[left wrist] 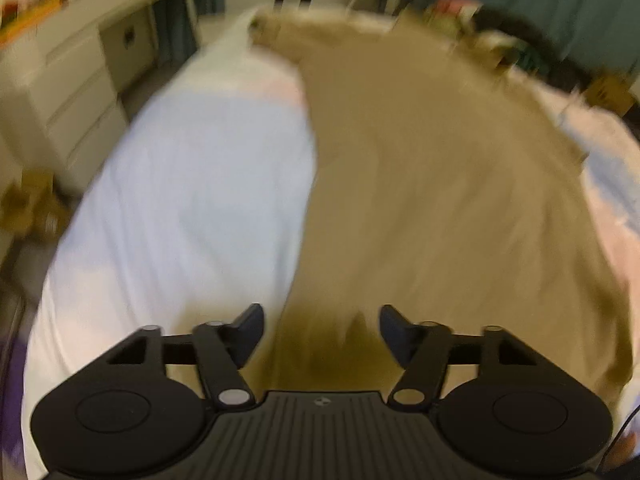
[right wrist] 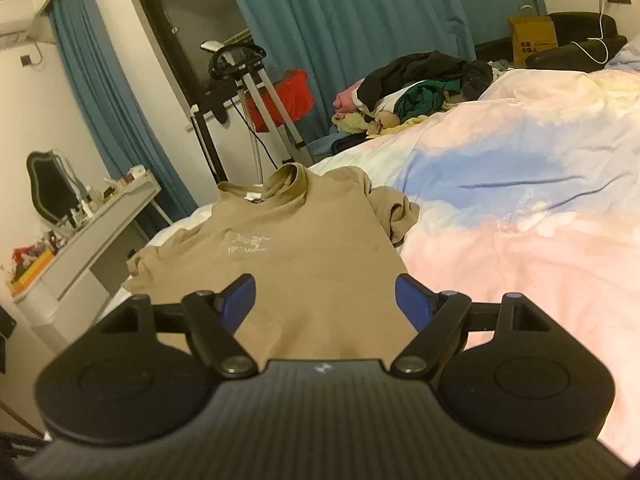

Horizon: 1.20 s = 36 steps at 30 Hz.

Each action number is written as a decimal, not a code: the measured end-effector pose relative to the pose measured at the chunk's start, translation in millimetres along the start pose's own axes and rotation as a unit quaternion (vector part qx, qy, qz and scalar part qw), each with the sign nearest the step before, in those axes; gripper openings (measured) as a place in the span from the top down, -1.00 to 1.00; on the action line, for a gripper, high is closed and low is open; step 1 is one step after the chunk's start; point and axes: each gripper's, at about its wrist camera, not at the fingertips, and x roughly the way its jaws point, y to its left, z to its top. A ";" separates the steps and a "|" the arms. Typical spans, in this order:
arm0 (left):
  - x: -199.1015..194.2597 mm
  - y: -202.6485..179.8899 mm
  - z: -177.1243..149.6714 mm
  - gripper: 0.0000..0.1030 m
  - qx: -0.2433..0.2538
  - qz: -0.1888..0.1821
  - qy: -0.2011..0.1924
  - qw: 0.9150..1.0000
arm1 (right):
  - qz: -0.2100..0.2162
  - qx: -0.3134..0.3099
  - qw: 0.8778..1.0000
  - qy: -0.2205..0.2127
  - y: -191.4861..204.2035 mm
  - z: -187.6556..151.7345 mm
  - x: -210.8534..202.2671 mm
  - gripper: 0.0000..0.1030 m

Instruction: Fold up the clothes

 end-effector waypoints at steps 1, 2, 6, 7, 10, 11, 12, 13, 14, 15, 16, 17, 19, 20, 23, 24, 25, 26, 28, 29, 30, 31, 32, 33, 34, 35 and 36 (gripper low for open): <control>-4.5 -9.0 5.2 -0.60 0.004 -0.004 -0.027 1.000 | 0.002 0.011 1.000 -0.002 -4.0 2.3 2.4 -0.53; -8.8 -18.1 10.4 -0.64 0.008 -0.008 -0.054 0.998 | 0.005 0.021 1.000 -0.004 -8.1 4.6 4.9 -0.53; -4.3 -54.0 18.4 -0.69 -0.015 -0.046 -0.134 0.990 | 0.016 0.088 0.996 0.006 -44.3 29.6 44.8 -0.36; 2.4 -67.4 20.7 -0.70 -0.024 -0.059 -0.149 0.987 | 0.019 0.105 0.994 0.009 -53.9 36.3 55.6 -0.33; 42.9 -116.9 17.7 -0.70 -0.025 -0.090 -0.156 0.983 | 0.027 0.157 0.987 0.017 -82.6 56.3 87.8 -0.12; 56.2 -120.4 16.4 -0.70 -0.024 -0.099 -0.150 0.983 | 0.029 0.168 0.985 0.020 -91.7 60.9 100.5 -0.07; 68.8 -120.8 14.1 -0.70 -0.023 -0.107 -0.143 0.984 | 0.029 0.175 0.984 0.023 -100.2 63.2 115.1 -0.04; 81.4 -121.2 11.9 -0.70 -0.022 -0.115 -0.136 0.984 | 0.030 0.181 0.983 0.025 -108.6 64.9 130.2 -0.04; 94.0 -121.7 9.6 -0.70 -0.020 -0.123 -0.129 0.984 | 0.027 0.187 0.982 0.030 -116.4 64.6 145.0 -0.03; 106.6 -122.1 7.4 -0.70 -0.019 -0.131 -0.122 0.984 | 0.023 0.194 0.980 0.035 -124.0 63.2 159.6 -0.03; 119.2 -122.5 5.1 -0.70 -0.018 -0.139 -0.115 0.983 | 0.018 0.201 0.979 0.041 -131.5 61.8 174.2 -0.03; 131.9 -123.0 2.9 -0.70 -0.016 -0.147 -0.108 0.983 | 0.018 0.210 0.976 0.049 -138.2 58.5 189.0 -0.02; 145.9 -125.2 7.3 -0.70 -0.025 -0.151 -0.107 0.982 | 0.032 0.221 0.973 0.064 -144.8 51.3 213.0 0.00; 149.8 -128.7 9.1 -0.70 -0.030 -0.150 -0.108 0.982 | 0.039 0.213 0.974 0.068 -142.4 50.1 221.2 0.05; 150.6 -128.6 8.2 -0.70 -0.035 -0.141 -0.112 0.983 | 0.052 0.174 0.981 0.071 -128.6 53.3 238.9 0.68; 152.4 -124.0 9.4 -0.70 -0.036 -0.145 -0.111 0.983 | 0.052 0.159 0.984 0.065 -123.2 58.1 240.4 0.83; 155.0 -119.1 11.0 -0.70 -0.036 -0.150 -0.111 0.982 | 0.053 0.145 0.986 0.060 -117.8 62.9 241.8 0.83; 155.3 -107.1 10.7 -0.70 -0.036 -0.153 -0.108 0.982 | 0.050 0.135 0.989 0.047 -114.0 69.8 239.3 0.84; 149.0 -97.0 7.8 -0.70 -0.037 -0.158 -0.106 0.981 | 0.043 0.119 0.992 0.015 -108.5 86.1 230.0 0.85; 142.8 -91.2 3.9 -0.70 -0.038 -0.163 -0.106 0.980 | 0.036 0.110 0.993 -0.002 -106.2 93.7 224.5 0.85; 142.4 -92.2 4.3 -0.70 -0.037 -0.167 -0.109 0.979 | 0.027 0.100 0.994 -0.020 -104.2 101.1 218.5 0.85; 133.5 -87.0 -1.9 -0.70 -0.034 -0.167 -0.111 0.979 | 0.016 0.089 0.995 -0.033 -102.7 106.2 213.2 0.85; 122.7 -80.4 -9.6 -0.70 -0.030 -0.165 -0.114 0.979 | -0.002 0.072 0.996 -0.043 -101.3 108.6 208.9 0.85; 111.9 -73.7 -17.3 -0.70 -0.026 -0.164 -0.116 0.979 | -0.023 0.053 0.997 -0.052 -99.9 110.3 205.0 0.85; 108.1 -71.3 -20.9 -0.70 -0.026 -0.164 -0.116 0.979 | -0.043 0.034 0.997 -0.060 -98.3 109.6 201.8 0.85; 105.6 -69.8 -23.7 -0.70 -0.025 -0.164 -0.115 0.979 | -0.063 0.017 0.996 -0.067 -96.6 107.7 198.9 0.85; 105.8 -70.0 -24.2 -0.70 -0.025 -0.164 -0.111 0.980 | -0.070 0.011 0.995 -0.073 -96.3 105.9 196.2 0.85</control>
